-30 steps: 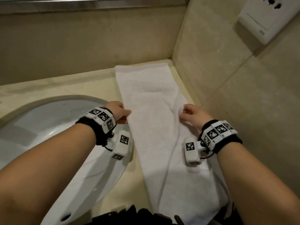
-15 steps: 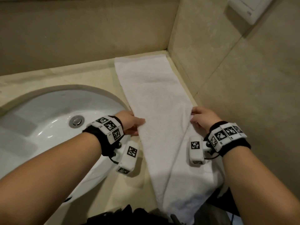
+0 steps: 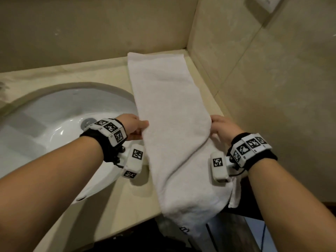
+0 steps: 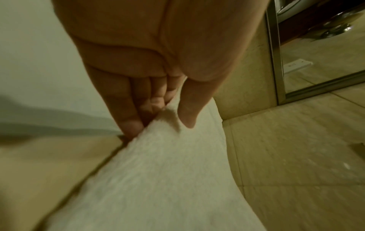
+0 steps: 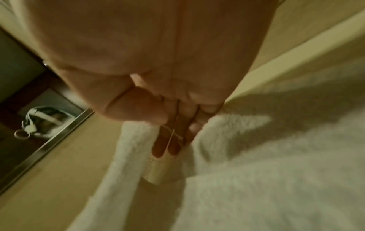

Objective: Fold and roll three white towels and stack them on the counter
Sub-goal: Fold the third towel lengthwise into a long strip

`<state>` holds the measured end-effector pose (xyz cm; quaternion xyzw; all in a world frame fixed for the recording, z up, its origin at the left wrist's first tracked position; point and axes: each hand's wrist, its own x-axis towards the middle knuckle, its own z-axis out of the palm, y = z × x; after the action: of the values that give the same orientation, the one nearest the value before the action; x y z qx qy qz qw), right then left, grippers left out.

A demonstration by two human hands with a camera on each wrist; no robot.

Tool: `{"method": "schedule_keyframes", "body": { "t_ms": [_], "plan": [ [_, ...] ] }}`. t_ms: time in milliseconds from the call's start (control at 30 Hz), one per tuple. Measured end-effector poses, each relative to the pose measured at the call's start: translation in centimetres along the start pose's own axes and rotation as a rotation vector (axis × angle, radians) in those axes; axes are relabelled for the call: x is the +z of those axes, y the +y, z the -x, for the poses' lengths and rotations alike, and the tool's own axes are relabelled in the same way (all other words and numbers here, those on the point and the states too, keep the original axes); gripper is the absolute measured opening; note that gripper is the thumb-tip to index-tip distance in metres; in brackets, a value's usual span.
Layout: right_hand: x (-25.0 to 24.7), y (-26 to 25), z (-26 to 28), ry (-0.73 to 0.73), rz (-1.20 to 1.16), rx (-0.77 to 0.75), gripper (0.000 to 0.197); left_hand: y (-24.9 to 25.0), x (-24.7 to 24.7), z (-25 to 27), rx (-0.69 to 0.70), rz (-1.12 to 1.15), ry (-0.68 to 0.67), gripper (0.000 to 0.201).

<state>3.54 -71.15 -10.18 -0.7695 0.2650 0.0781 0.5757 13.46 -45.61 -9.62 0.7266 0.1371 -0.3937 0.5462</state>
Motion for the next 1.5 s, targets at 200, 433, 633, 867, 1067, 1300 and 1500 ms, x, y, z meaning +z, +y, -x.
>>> {"method": "schedule_keyframes", "body": {
  "t_ms": [200, 433, 633, 867, 1067, 1300, 1500],
  "plan": [
    [-0.2, 1.0, 2.3, -0.212, -0.168, -0.079, 0.041, -2.0, 1.2, 2.2, -0.049, 0.001, -0.099, 0.013],
    [-0.8, 0.9, 3.2, 0.112, 0.064, -0.279, 0.018, -3.5, 2.3, 4.1, -0.095, -0.008, -0.123, 0.01],
    [0.3, 2.5, 4.6, -0.128, -0.186, -0.101, 0.01, -4.5, 2.4, 5.1, -0.113, 0.011, -0.108, 0.016],
    [-0.1, 2.7, 6.1, 0.094, 0.241, -0.293, 0.031, -6.0, 2.9, 6.2, -0.105, 0.038, -0.118, 0.018],
    [-1.7, 3.7, 9.6, 0.142, 0.318, -0.056, 0.047, -6.8, 3.3, 7.8, -0.097, 0.052, -0.137, 0.016],
    [-2.1, 5.3, 11.3, 0.025, 0.524, -0.243, 0.012, -8.8, 4.5, 9.6, -0.069, 0.032, -0.164, 0.01],
    [-1.8, 4.0, 11.4, 0.304, 0.203, -0.31, 0.021, -9.5, 4.9, 10.2, -0.041, 0.074, -0.104, 0.02]
  ]
}}
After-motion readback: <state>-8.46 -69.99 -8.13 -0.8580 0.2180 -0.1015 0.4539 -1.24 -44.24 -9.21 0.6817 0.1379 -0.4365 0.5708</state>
